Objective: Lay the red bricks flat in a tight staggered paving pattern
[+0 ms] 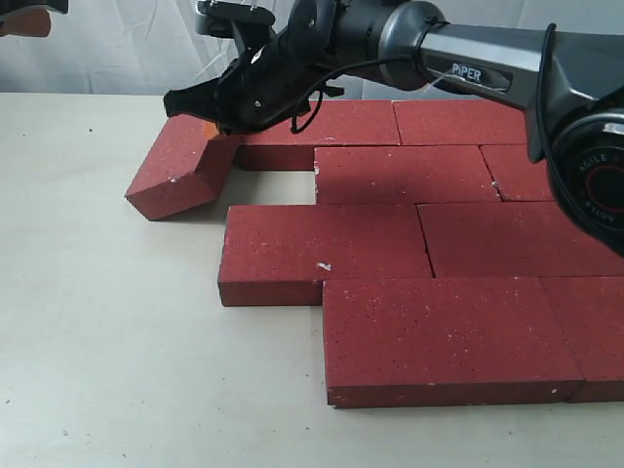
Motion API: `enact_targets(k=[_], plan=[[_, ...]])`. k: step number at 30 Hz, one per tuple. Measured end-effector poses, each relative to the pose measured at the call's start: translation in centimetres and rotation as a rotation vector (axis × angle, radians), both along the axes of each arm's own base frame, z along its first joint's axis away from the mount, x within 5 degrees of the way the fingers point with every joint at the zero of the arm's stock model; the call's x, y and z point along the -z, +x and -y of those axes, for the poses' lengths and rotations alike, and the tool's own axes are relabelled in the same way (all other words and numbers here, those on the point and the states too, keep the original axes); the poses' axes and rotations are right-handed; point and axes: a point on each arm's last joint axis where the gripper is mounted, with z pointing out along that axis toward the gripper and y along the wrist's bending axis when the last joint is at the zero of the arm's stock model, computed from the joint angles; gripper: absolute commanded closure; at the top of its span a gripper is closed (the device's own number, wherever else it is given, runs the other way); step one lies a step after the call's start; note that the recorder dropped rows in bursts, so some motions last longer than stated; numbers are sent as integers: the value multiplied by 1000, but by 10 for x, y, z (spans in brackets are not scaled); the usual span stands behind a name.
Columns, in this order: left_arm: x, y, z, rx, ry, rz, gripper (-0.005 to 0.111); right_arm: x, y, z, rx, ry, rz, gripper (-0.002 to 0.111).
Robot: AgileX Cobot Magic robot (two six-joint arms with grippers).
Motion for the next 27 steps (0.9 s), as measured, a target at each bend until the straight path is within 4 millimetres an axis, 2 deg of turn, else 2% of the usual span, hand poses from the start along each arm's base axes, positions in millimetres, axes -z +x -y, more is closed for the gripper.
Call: enact_targets(k=[4,7,14,19,24,27], plan=[[0,1,-4,-21,4,-2,107,-3,6,4,22,-21,59,109],[0,1,-6,-31,7,-2,107,4,9,3,45,-19,58,109],[0,1,-7,-36,2,-3,107,46,8,-7,79,-24,-44,109],[0,1,-7,-37,1,0,107,61,-21,-40,-4,-42,-85,109],[0,1,-7,-37,1,0,107,60,-54,-69,-158,-81,-77,109],[0,1,-7,-37,1,0,107,53,-60,-74,-210,-100,-90,109]])
